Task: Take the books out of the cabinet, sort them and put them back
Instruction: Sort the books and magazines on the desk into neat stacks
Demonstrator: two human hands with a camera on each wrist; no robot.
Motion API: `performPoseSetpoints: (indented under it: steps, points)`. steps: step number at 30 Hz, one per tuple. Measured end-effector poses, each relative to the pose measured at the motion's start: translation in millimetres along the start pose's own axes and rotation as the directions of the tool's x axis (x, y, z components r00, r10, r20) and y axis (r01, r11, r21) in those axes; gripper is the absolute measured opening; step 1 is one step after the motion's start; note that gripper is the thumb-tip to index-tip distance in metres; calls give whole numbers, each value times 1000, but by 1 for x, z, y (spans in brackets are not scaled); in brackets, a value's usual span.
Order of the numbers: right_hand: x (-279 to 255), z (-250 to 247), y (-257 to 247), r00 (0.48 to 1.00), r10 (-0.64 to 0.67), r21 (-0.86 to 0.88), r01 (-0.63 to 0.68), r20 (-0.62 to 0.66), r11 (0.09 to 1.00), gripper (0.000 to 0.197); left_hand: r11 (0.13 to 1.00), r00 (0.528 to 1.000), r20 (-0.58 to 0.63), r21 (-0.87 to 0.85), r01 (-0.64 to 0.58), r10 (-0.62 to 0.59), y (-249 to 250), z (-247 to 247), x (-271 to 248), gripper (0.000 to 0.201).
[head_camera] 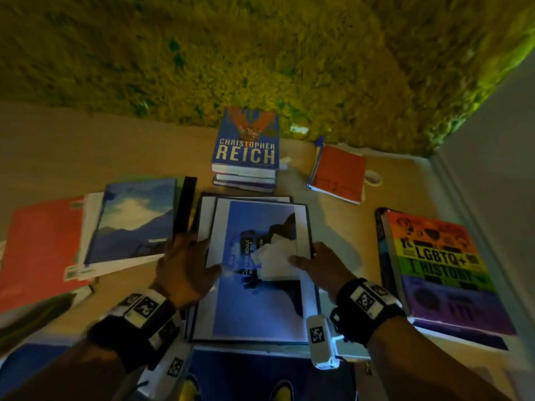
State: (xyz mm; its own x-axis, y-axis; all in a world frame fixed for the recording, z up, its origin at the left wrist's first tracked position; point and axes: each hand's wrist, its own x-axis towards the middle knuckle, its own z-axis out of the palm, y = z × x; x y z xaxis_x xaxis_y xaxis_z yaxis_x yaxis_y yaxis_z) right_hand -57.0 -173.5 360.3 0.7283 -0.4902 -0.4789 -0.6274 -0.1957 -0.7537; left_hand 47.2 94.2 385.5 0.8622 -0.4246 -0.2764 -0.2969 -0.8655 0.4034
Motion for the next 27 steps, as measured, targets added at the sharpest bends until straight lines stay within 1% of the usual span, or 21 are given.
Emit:
performPoseSetpoints:
  steps: [1, 3, 5, 7, 11, 13, 15, 17, 18, 20, 22, 24, 25, 27]
  points:
    - [3, -2, 3, 1000, 8, 49, -7, -16, 999, 44, 999, 1000, 18, 49, -5, 4, 4, 2, -3, 84]
    - [7, -10, 6, 999, 29, 173, -22, -39, 985, 38, 993, 997, 49, 98, -71, 67, 12, 10, -4, 86]
    - [11, -19, 9, 997, 42, 267, -25, -59, 963, 35, 984, 988, 93, 117, -137, 127, 23, 16, -6, 84]
    - [13, -24, 14, 996, 58, 315, -35, -64, 949, 35, 983, 985, 100, 106, -151, 141, 31, 21, -6, 80]
    - [14, -20, 14, 992, 120, 444, -119, 25, 888, 38, 995, 995, -11, -11, -101, 100, 25, 29, 1, 79]
    - [13, -12, 12, 991, 123, 456, -135, 56, 880, 38, 994, 996, -32, -63, -84, 82, 16, 30, 4, 82]
    - [14, -5, 10, 991, 117, 477, -132, 59, 869, 39, 992, 996, -28, -94, -82, 80, 8, 32, 6, 85]
    - [14, 3, 8, 991, 115, 505, -130, 62, 853, 43, 996, 997, -26, -50, -76, 75, 3, 33, 9, 85]
    - [13, 7, 6, 991, 120, 512, -137, 65, 848, 48, 998, 998, -27, -19, -65, 65, 2, 33, 11, 83]
    - [14, 17, 2, 990, 116, 536, -142, 83, 832, 54, 1000, 999, -44, 13, -28, 29, -1, 29, 14, 80]
    - [17, 30, -5, 989, 112, 546, -149, 101, 824, 53, 1000, 997, -70, -7, 26, -26, -7, 21, 15, 77]
    - [19, 45, -16, 988, 103, 542, -150, 116, 827, 50, 999, 991, -125, -22, 42, -45, -17, 12, 17, 74]
    - [19, 51, -22, 988, 96, 545, -147, 122, 825, 47, 999, 988, -146, -17, 51, -53, -21, 7, 18, 74]
    - [20, 61, -30, 988, 81, 543, -140, 131, 828, 30, 996, 983, -160, -4, 88, -88, -25, 0, 21, 72]
